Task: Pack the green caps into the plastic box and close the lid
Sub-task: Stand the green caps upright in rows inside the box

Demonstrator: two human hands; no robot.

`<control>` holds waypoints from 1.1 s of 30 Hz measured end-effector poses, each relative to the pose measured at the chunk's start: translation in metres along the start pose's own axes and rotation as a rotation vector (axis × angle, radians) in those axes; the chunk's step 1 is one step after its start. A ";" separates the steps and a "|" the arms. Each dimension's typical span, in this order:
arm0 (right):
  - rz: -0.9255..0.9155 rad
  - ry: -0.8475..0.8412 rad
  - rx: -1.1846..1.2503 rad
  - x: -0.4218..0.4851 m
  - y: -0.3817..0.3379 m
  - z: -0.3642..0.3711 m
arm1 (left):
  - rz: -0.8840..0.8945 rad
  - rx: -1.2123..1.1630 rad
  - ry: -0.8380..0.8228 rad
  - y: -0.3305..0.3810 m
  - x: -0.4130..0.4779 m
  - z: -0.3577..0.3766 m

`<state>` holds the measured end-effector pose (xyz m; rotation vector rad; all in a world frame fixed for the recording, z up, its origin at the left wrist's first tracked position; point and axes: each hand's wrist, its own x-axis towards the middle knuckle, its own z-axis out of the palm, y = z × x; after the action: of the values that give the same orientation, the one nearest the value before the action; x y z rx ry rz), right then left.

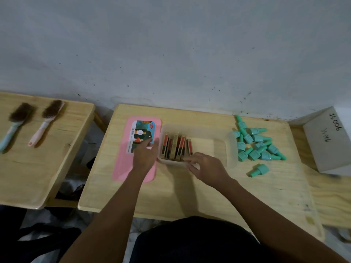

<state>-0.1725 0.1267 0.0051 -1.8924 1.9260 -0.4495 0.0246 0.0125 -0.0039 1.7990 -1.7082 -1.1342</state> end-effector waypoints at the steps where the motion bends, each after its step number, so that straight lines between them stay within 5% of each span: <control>1: 0.020 0.012 0.006 -0.005 0.005 -0.003 | 0.024 -0.025 -0.020 0.009 -0.005 0.005; 6: 0.084 0.059 -0.001 -0.029 0.029 -0.016 | 0.106 0.067 0.061 0.017 -0.009 0.016; 11: 0.150 0.421 -0.032 -0.057 0.062 -0.030 | 0.096 0.166 0.200 0.033 -0.013 0.026; 14: 0.388 0.599 0.004 -0.079 0.090 -0.043 | 0.325 0.229 0.243 0.060 -0.024 0.046; 18: 0.812 0.527 0.130 -0.108 0.136 -0.048 | 0.681 0.153 0.034 0.106 -0.042 0.094; 21: 0.952 0.318 0.212 -0.120 0.164 -0.048 | 0.796 0.167 -0.241 0.138 -0.061 0.141; 26: 0.913 0.113 0.181 -0.113 0.179 -0.051 | 0.524 0.375 -0.599 0.167 -0.081 0.213; 33: 0.625 0.013 -0.004 -0.106 0.197 -0.049 | 0.249 0.653 -0.562 0.177 -0.082 0.262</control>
<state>-0.3676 0.2362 -0.0439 -1.1856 2.3754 -0.2584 -0.2831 0.1233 0.0008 1.5929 -2.8069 -1.1153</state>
